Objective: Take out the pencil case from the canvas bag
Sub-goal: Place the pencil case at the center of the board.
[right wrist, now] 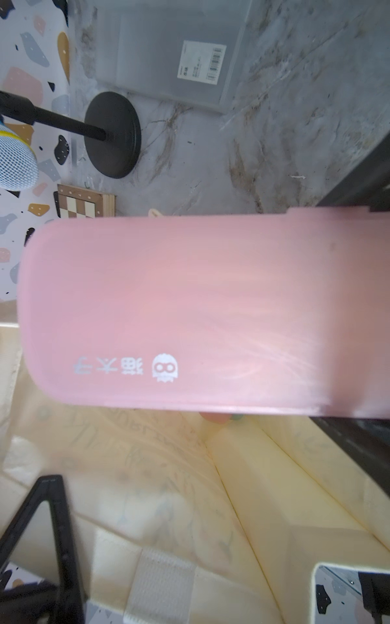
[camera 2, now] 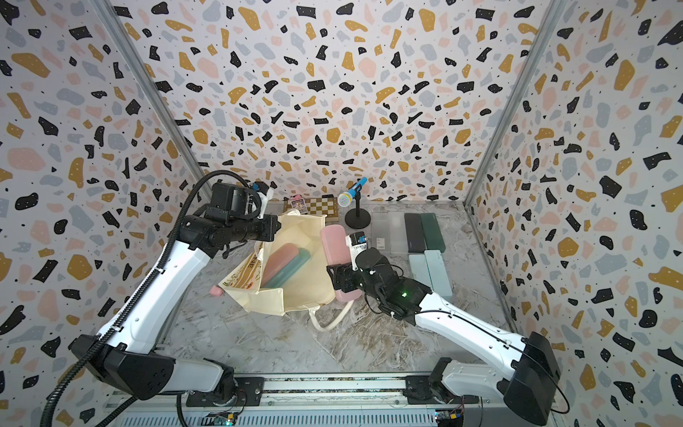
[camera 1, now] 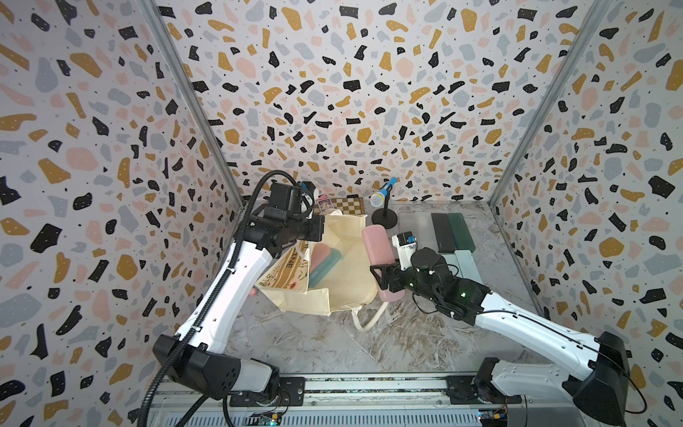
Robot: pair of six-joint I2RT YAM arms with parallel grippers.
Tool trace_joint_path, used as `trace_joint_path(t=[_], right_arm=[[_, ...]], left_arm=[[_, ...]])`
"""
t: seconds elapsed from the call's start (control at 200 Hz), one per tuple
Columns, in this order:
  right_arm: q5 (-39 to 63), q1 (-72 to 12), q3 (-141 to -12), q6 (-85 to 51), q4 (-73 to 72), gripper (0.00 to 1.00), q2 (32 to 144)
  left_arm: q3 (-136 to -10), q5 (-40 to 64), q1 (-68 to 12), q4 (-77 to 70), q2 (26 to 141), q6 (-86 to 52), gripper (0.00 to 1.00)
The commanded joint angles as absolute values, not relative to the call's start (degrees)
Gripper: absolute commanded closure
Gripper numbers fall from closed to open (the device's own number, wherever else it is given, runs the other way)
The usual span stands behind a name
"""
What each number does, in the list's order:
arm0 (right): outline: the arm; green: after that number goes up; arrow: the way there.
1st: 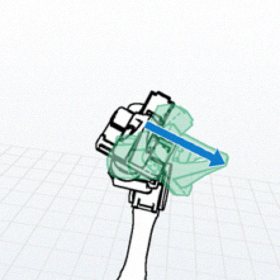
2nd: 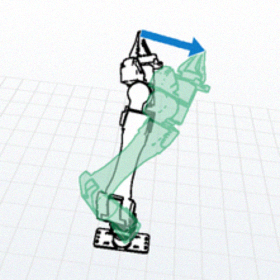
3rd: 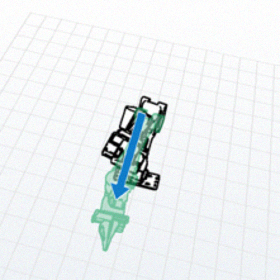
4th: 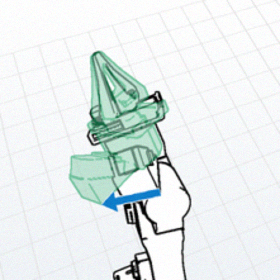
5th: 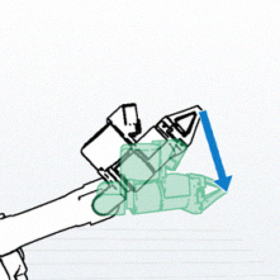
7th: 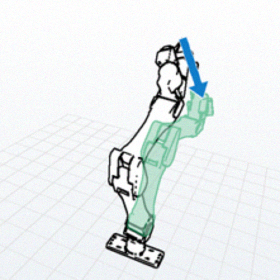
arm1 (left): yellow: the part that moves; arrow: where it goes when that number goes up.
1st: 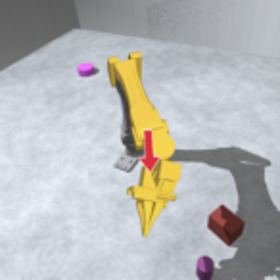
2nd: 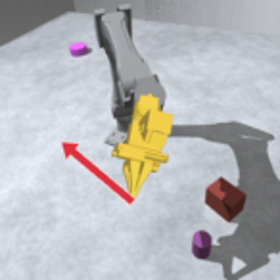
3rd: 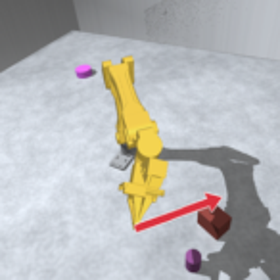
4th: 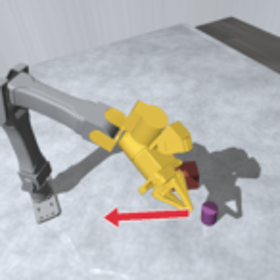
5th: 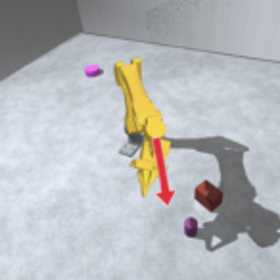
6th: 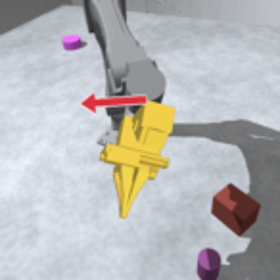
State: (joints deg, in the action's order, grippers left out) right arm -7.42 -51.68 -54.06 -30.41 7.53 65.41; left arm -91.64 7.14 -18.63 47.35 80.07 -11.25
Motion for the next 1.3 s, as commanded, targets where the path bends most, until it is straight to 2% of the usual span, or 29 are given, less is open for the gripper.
trace_joint_path(t=[0.0,0.33,0.646,0.741,0.996,1.297], right_arm=[[-10.39,-51.50,-51.26,-28.53,9.98,0.32,59.29],[-16.96,-48.59,-42.69,-29.36,19.82,0.34,52.24],[-7.12,-34.89,-41.55,-25.82,21.27,0.34,59.25],[-5.21,-31.62,-42.28,-24.77,20.90,0.34,62.66],[-2.13,-25.29,-45.75,-22.66,20.22,0.34,72.49],[-2.62,-22.78,-48.63,-20.99,19.95,0.33,81.68]], left_arm=[[-97.07,-1.35,-17.78,46.84,79.74,-11.79,1.00],[-111.24,-11.09,-15.48,52.78,86.74,-7.82,1.00],[-116.98,-18.40,-11.85,53.75,88.52,-4.59,1.00],[-112.55,-13.44,-11.77,51.32,86.34,-5.87,1.00],[-96.94,9.55,-11.78,43.82,80.45,-9.07,1.00],[-86.78,18.06,-11.79,39.80,75.75,-10.89,1.00]])
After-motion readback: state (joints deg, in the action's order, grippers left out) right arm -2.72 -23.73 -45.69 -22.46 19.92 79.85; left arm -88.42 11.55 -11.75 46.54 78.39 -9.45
